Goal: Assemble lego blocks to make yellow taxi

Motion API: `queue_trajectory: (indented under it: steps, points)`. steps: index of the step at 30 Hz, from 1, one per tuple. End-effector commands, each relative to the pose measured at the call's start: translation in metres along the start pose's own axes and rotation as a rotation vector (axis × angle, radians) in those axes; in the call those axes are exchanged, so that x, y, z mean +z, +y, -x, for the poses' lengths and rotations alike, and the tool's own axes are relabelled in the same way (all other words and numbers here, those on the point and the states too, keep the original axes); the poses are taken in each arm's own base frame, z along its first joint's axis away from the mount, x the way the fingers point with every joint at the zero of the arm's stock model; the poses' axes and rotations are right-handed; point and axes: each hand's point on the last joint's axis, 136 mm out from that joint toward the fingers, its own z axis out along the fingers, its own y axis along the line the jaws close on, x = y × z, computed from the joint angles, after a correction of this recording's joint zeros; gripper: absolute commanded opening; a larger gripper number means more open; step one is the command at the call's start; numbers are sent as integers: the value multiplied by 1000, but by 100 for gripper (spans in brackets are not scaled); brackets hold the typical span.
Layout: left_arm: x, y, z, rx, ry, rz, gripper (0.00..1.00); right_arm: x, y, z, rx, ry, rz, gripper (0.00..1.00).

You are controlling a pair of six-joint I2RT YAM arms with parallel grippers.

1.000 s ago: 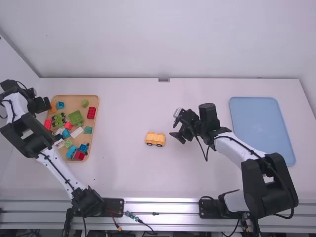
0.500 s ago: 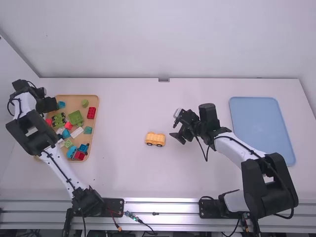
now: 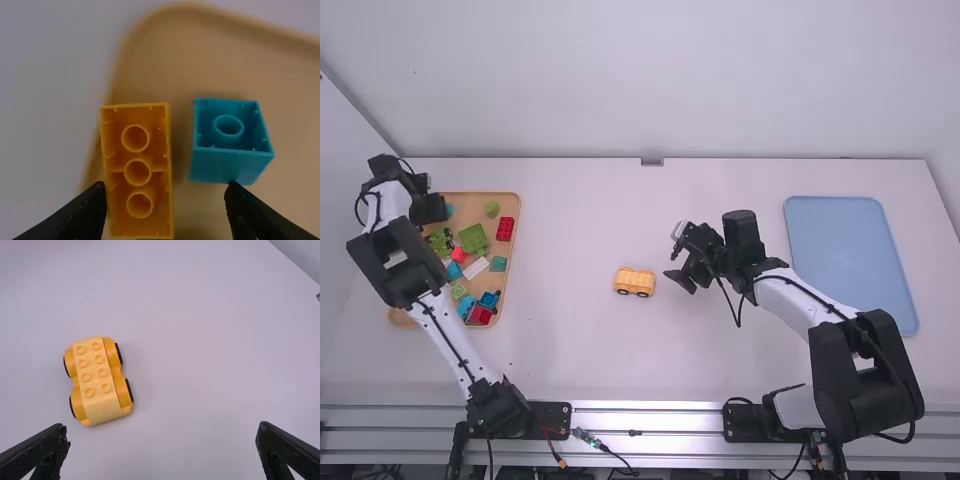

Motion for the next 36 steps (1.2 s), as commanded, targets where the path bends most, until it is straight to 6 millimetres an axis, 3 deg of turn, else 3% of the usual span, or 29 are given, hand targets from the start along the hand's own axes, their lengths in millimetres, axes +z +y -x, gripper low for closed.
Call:
queue_trajectory:
  steps: [1,8,16,28,36]
  points:
    - [10,-1,-9,-3,30,3,64,-3,1,3,-4,-6,-3,99]
    - [10,11,-13,-45,32,10,61,-3,-1,-3,5,22,-20,99]
    - [10,7,-7,-61,1,-29,61,-3,-2,-3,6,22,-21,99]
    - [32,1,-19,-89,-10,-37,61,-3,-2,-2,5,22,-22,99]
    - [31,3,-22,-105,5,-37,51,-3,-2,-2,5,22,-22,99]
